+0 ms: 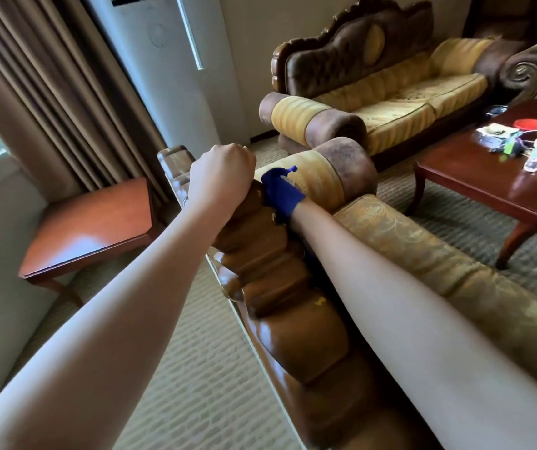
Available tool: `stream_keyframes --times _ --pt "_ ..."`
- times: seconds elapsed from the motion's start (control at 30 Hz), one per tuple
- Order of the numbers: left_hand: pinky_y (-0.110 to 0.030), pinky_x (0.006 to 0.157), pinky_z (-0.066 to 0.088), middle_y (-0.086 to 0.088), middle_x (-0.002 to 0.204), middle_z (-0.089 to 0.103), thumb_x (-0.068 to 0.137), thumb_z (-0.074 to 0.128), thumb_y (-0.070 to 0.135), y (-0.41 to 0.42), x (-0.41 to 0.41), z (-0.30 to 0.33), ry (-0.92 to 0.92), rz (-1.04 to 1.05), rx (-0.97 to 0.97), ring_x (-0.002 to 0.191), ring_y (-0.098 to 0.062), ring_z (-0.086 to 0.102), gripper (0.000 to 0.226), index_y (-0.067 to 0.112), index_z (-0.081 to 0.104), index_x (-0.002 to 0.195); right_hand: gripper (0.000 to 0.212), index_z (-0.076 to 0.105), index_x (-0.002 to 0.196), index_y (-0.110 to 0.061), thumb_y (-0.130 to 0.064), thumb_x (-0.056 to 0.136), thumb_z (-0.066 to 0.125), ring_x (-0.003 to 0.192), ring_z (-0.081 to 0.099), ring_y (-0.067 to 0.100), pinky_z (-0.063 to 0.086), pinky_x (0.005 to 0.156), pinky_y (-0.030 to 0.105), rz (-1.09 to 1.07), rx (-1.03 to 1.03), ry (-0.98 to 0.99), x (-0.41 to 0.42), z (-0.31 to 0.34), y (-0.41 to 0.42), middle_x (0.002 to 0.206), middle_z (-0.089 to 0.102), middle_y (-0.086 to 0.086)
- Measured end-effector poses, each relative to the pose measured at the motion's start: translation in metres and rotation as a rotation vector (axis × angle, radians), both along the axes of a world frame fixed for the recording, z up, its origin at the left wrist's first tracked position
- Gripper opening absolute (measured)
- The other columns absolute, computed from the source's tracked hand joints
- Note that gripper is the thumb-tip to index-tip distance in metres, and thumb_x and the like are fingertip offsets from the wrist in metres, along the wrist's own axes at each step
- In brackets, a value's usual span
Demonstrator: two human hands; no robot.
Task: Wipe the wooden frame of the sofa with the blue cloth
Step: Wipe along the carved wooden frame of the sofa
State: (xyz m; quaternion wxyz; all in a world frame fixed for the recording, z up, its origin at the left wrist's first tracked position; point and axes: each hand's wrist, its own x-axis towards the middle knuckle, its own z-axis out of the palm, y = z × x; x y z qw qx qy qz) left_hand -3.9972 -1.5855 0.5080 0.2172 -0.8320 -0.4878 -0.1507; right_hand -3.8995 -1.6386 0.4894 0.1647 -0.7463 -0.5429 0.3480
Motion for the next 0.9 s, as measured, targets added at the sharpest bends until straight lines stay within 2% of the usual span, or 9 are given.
stream_keyframes --times 0.07,0.17,0.2,0.27,0.33,0.47,0.63,0.77,0.9 --pt "-0.034 0.061 0.033 -0.017 0.092 0.061 0.087 0.043 0.000 -0.002 0.001 0.000 -0.018 -0.010 -0.009 0.086 -0.039 0.059 0.020 0.003 0.061 0.096 0.040 0.026 0.139 0.005 -0.010 0.102 0.031 0.119 0.046 0.013 0.033 0.089 0.008 -0.031 0.127 -0.022 -0.001 0.001 0.003 0.137 0.037 0.006" --pt "-0.034 0.060 0.034 -0.016 0.088 0.060 0.088 0.044 0.002 -0.002 0.002 0.000 -0.060 -0.029 -0.003 0.085 -0.038 0.060 0.021 0.005 0.063 0.095 0.038 0.029 0.135 0.001 -0.017 0.102 0.028 0.133 0.035 0.023 0.028 0.091 0.022 0.369 0.242 -0.588 -0.005 -0.002 0.001 0.142 0.038 0.014" --pt "-0.034 0.061 0.034 -0.015 0.083 0.058 0.087 0.044 0.002 -0.004 0.002 0.001 -0.090 -0.016 -0.007 0.083 -0.038 0.060 0.021 0.004 0.064 0.093 0.037 0.027 0.135 0.005 -0.013 0.103 0.026 0.135 0.032 0.025 0.025 0.085 0.023 0.295 0.250 -0.556 -0.003 -0.009 0.000 0.145 0.035 0.018" --pt "-0.035 0.061 0.035 -0.014 0.078 0.055 0.087 0.044 0.003 -0.006 0.003 0.000 -0.121 -0.011 0.003 0.082 -0.038 0.060 0.021 0.003 0.065 0.090 0.040 0.026 0.139 0.009 -0.006 0.102 0.030 0.131 0.035 0.025 0.026 0.087 0.027 -0.090 0.034 0.085 0.003 -0.025 -0.002 0.148 0.030 0.021" --pt "-0.034 0.063 0.035 -0.015 0.083 0.059 0.089 0.042 0.004 -0.006 0.003 0.000 -0.143 -0.026 -0.013 0.084 -0.037 0.059 0.023 0.004 0.065 0.090 0.045 0.031 0.142 0.002 -0.015 0.101 0.039 0.127 0.042 0.026 0.034 0.099 0.032 -0.150 0.000 0.249 0.010 -0.040 -0.007 0.146 0.036 0.019" --pt "-0.033 0.063 0.028 -0.011 0.078 0.052 0.091 0.039 0.007 -0.007 0.002 0.003 -0.207 -0.032 -0.045 0.077 -0.033 0.052 0.026 0.004 0.064 0.084 0.044 0.039 0.139 -0.005 -0.027 0.101 0.035 0.129 0.042 0.033 0.030 0.111 0.040 -0.148 -0.005 0.313 0.025 -0.058 -0.012 0.142 0.044 0.019" --pt "-0.033 0.060 0.026 -0.012 0.078 0.053 0.094 0.037 0.013 -0.008 0.003 0.005 -0.231 -0.002 -0.087 0.071 -0.031 0.046 0.031 0.004 0.063 0.082 0.044 0.038 0.139 -0.001 -0.023 0.101 0.041 0.124 0.046 0.030 0.036 0.102 0.033 -0.210 0.074 0.346 0.027 -0.052 -0.050 0.136 0.047 0.015" --pt "-0.032 0.059 0.026 -0.013 0.080 0.053 0.093 0.036 0.011 -0.013 0.003 0.007 -0.229 0.005 -0.108 0.072 -0.031 0.044 0.029 0.004 0.062 0.082 0.037 0.042 0.134 -0.004 -0.020 0.101 0.037 0.104 0.052 0.027 0.044 0.071 0.025 -0.185 0.103 0.328 0.026 -0.038 -0.079 0.115 0.052 0.012" --pt "-0.035 0.061 0.031 -0.019 0.083 0.060 0.095 0.038 0.014 -0.020 0.005 0.011 -0.223 -0.006 -0.064 0.078 -0.037 0.056 0.032 0.002 0.067 0.089 0.035 0.043 0.130 -0.006 -0.023 0.101 0.034 0.105 0.053 0.029 0.042 0.078 0.031 -0.177 0.017 0.255 0.026 -0.045 -0.104 0.127 0.053 0.016"
